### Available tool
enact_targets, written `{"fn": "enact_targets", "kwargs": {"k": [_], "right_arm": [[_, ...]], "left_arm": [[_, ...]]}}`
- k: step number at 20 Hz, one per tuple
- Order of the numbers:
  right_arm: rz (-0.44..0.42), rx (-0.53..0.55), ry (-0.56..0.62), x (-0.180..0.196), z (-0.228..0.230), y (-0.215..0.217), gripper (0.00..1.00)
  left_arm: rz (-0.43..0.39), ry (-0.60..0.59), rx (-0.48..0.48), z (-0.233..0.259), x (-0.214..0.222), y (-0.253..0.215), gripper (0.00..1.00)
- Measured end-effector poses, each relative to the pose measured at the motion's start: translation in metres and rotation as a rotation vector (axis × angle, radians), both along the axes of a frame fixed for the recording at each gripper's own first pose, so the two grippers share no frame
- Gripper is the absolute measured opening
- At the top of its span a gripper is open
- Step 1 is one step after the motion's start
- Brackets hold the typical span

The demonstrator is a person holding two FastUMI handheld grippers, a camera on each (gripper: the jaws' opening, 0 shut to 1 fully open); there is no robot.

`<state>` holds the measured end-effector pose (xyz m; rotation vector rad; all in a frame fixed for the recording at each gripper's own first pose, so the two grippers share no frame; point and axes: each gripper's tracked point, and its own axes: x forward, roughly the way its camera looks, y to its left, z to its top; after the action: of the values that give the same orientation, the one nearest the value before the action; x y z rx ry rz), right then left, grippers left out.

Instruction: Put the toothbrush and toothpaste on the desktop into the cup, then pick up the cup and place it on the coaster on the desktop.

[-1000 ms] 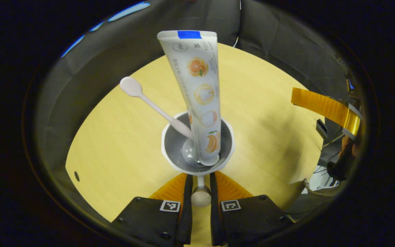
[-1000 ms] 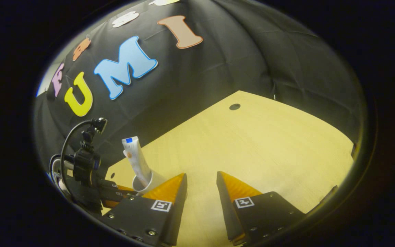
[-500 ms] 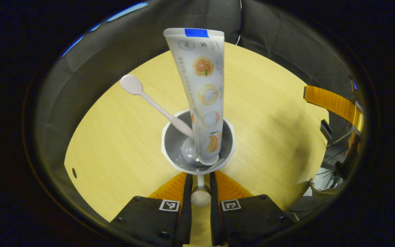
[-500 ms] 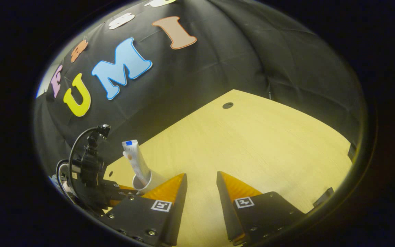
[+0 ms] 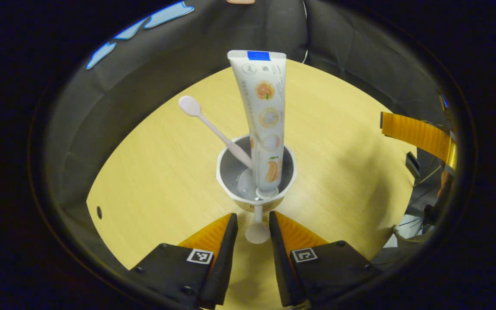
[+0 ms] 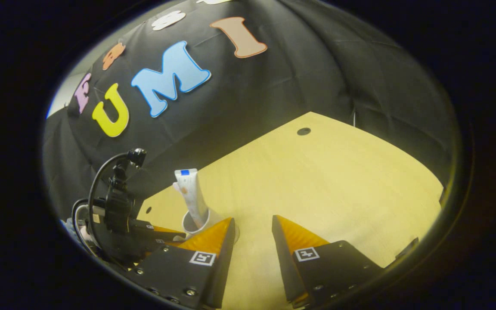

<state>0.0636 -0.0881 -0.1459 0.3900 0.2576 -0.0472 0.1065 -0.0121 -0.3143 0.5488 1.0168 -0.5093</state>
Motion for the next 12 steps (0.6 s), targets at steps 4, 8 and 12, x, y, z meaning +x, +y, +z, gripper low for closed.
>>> {"fn": "enact_targets", "kwargs": {"k": [4, 8, 12], "right_arm": [[0.047, -0.021, -0.001, -0.001, 0.006, 0.021, 0.52], [0.11, -0.063, -0.008, -0.004, 0.015, 0.047, 0.52], [0.17, -0.098, -0.033, -0.007, 0.038, 0.074, 0.52]], "left_arm": [[0.044, -0.012, -0.02, 0.005, -0.017, 0.015, 0.61], [0.111, -0.054, -0.034, 0.015, -0.032, 0.042, 0.61], [0.211, -0.176, -0.081, 0.054, -0.038, 0.066, 0.53]]}}
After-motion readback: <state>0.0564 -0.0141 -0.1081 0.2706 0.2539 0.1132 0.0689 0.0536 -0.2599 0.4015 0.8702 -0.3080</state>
